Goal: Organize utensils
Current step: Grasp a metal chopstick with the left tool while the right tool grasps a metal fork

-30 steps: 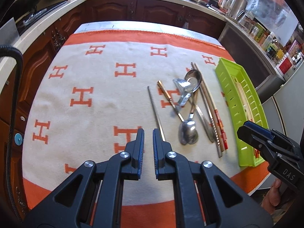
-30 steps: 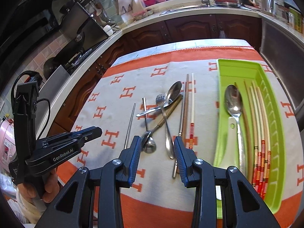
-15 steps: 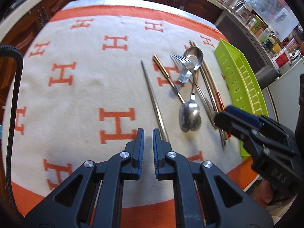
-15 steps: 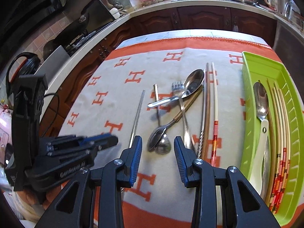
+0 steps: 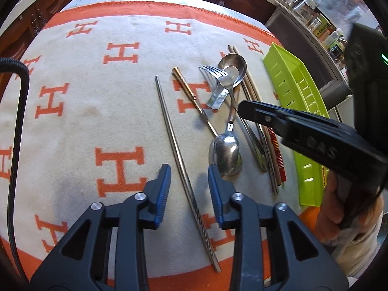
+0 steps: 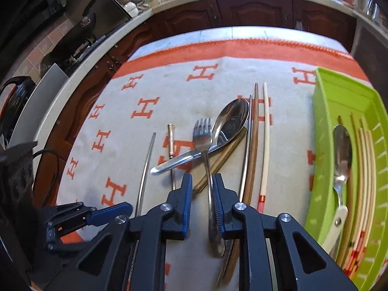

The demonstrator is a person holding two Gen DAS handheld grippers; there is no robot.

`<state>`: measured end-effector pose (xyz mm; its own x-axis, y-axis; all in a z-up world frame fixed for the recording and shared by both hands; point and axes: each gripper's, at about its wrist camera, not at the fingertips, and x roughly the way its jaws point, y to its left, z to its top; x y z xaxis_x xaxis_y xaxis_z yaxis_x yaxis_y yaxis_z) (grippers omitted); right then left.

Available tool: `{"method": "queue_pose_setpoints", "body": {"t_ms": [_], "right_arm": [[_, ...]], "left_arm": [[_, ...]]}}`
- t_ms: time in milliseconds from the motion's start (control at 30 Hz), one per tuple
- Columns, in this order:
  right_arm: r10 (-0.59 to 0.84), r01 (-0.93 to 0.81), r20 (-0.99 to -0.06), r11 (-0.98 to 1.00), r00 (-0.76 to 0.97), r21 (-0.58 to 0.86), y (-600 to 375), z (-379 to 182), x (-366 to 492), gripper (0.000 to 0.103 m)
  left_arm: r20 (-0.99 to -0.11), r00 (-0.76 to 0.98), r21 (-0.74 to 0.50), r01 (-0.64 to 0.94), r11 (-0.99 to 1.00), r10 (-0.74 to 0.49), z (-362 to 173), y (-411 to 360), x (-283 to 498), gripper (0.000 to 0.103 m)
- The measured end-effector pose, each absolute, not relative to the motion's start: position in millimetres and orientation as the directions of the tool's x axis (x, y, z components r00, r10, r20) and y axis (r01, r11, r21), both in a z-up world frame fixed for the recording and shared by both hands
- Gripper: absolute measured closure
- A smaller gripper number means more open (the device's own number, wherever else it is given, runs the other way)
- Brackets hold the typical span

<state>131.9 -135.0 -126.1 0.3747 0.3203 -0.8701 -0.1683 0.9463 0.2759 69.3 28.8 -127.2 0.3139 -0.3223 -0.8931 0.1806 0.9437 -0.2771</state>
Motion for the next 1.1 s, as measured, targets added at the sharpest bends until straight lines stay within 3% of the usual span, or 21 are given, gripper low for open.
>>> {"method": "queue_pose_setpoints", "body": {"t_ms": [267,367,500,1100], "right_arm": [[0.352,-0.181,-0.893,0.933,0.282,0.31,-136.5,-145.7,149.5,0.097],[0.363,-0.198,-0.893,0.927,0.267,0.318,-134.1,-146.3,143.3,0.098],[0.385,-0.211,-0.883,0.918,0.27,0.335,-131.9,-144.3,133.5,0.101],[0.39,-0.232,-0.88,0.913,0.269,0.334,-126.5,-147.9,116.8,0.101]], "left_arm": [[-0.893,0.343,-0.225,0.216,0.95,-0.29,-127.4,22.6,65.3,0.074],[-0.899,0.358,-0.185,0.213,0.959,-0.253,-128.1,23.6,63.6,0.09],[-0.896,0.354,-0.209,0.194,0.959,-0.267,-128.8,33.6,61.7,0.096],[-0.907,0.349,-0.186,0.175,0.967,-0.237,-128.9,39.0,43.9,0.096]]}}
